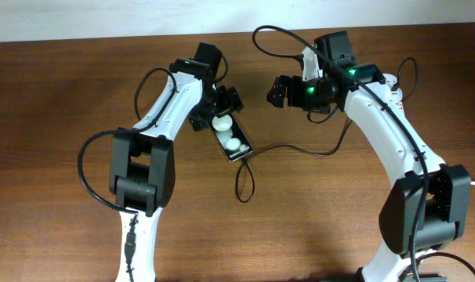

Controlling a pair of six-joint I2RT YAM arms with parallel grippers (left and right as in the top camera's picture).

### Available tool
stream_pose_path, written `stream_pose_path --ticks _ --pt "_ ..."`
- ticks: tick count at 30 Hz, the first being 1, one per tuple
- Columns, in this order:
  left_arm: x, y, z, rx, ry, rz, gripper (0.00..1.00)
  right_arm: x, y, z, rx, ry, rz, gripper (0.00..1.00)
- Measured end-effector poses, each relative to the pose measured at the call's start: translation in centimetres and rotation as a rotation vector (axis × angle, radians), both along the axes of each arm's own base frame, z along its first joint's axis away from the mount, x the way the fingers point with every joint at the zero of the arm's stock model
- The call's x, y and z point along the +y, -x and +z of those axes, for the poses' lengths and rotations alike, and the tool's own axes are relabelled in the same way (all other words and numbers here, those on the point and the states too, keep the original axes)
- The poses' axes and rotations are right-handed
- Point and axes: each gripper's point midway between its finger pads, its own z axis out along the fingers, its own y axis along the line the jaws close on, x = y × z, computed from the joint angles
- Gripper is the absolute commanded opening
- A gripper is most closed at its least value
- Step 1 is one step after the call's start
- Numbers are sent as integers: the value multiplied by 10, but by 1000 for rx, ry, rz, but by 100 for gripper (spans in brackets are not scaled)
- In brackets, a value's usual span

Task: Plug charger to phone and switch on socket
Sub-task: 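Lay the phone flat on the table and open the left gripper, then raise the left gripper away from the phone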

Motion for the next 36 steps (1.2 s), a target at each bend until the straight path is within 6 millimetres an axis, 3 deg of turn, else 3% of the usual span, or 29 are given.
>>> stream_pose_path --ticks 4,19,31,36 --pt "1 4 -18 38 -11 0 99 0 0 0 0 0 0 99" --pt "-22 -44 -9 -159 95 -7 99 0 2 -1 8 1 0 99" --pt "-47 -52 -3 -190 234 -46 99 0 2 -1 8 1 0 99" --pt "-44 -52 -2 -174 262 -42 99 0 2 -1 6 2 2 99"
